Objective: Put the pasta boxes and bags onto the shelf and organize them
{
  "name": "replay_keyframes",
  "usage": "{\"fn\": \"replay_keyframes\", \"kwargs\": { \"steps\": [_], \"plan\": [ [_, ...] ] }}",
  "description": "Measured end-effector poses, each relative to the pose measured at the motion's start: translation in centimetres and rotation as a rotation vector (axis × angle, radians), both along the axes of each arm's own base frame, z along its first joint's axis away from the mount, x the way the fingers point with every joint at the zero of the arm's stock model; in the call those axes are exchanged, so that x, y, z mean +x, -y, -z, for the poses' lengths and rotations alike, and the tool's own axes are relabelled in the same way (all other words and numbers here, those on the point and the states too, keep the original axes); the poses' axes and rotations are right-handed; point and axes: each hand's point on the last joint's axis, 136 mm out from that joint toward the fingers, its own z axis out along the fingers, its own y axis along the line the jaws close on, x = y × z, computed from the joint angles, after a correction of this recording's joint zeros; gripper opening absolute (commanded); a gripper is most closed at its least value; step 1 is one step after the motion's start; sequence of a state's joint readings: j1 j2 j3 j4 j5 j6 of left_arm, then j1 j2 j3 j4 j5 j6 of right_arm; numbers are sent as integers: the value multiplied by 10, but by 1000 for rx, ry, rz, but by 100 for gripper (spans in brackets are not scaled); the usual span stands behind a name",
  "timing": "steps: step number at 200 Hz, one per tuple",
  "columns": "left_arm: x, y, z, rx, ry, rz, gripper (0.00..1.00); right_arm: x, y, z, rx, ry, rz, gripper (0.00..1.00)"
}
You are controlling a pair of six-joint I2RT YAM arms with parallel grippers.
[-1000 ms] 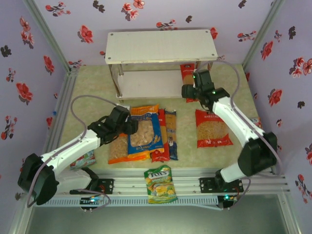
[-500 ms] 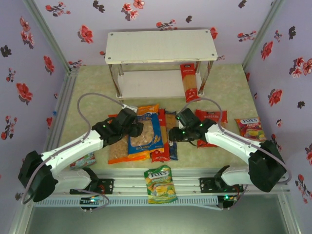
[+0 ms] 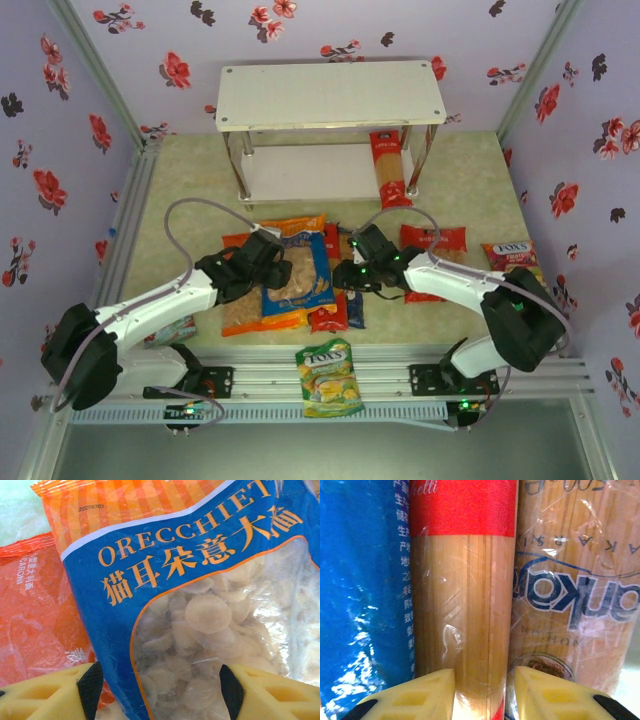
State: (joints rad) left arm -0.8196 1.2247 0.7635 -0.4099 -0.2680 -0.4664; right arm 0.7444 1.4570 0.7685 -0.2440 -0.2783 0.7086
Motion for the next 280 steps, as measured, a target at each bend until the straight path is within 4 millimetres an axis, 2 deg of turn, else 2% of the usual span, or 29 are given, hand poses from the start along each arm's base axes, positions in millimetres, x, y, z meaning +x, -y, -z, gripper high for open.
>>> {"fn": "replay_keyframes", "kwargs": {
  "steps": [44,65,75,85,122,162,182,234,280],
  "plan": [
    [1,-2,3,-7,-4,-6,67,1,-6,5,17,-20,0,36],
    [2,-3,3,-10,-5,-10,67,1,-9,7,32,-28,-1,30],
    [3,-3,3,-12,-6,-12,67,2,-11,7,40,-31,2,22],
    [3,-4,3,-13,-7,-14,67,3,-14,7,52,-31,-3,0],
    [5,-6,3,-15,-6,-22,67,6,-19,2,80,-25,1,0],
    [6,-7,6,-17,-5,-27,67,8,-12,-2,41,2,2,0],
    [6,-7,6,-21,-8,-27,67,10,-1,-7,6,33,14,0],
    [7,-8,6,-24,-11,-32,67,21,49,-24,-90,86,102,0],
    [6,-8,7,-27,-15,-30,67,22,88,-17,-213,78,146,0]
  ]
}}
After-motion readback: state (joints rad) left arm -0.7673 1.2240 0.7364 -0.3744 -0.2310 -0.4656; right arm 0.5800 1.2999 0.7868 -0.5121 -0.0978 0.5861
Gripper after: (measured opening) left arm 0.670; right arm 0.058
